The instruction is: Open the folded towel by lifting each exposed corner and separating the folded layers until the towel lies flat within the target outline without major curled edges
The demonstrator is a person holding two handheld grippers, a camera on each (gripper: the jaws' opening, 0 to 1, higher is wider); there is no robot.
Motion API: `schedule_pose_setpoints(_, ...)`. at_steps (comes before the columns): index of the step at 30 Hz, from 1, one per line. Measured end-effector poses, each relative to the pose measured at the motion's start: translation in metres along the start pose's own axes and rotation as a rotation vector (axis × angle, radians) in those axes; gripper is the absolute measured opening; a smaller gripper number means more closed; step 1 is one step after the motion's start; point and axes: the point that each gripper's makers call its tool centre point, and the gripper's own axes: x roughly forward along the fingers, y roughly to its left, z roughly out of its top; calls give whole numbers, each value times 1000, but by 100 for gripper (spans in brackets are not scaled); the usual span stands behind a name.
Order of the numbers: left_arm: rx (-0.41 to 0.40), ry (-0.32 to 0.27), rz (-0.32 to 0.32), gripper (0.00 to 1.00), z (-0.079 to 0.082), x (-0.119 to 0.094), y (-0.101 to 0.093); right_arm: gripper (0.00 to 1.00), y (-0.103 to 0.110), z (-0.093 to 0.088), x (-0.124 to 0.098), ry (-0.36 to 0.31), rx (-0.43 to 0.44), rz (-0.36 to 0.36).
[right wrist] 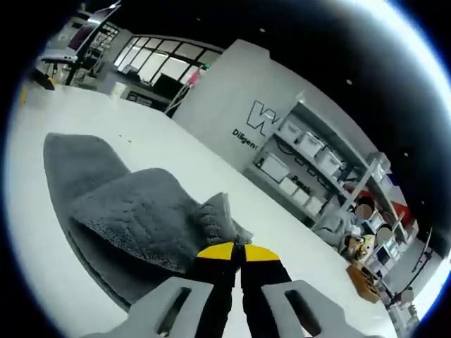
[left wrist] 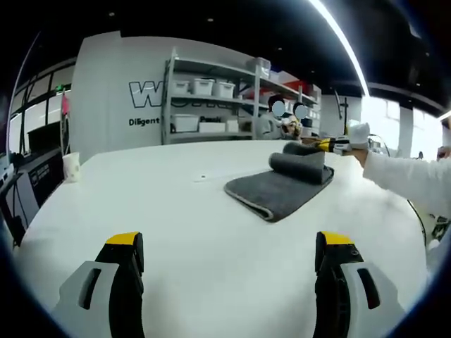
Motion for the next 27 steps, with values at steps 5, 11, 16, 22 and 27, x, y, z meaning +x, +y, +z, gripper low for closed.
schedule_pose_setpoints(5,3,2,-1,100,0,2,-2,0,-21,-21,-4,39,-8,-35)
schedule_pose_setpoints(11,8,15,-3,100,-2,6,-3,0,-49,-37,-10,52,49,-62)
schedule_pose_setpoints(16,17,29,-7,100,-5,9,-5,0,-69,-46,-13,66,32,-89)
schedule_pose_setpoints(22,37,45,-17,100,-9,13,-15,0,-93,-69,-16,83,59,-112)
schedule_pose_setpoints(27,55,59,-34,100,-13,18,-21,0,-113,-94,-18,89,116,-128)
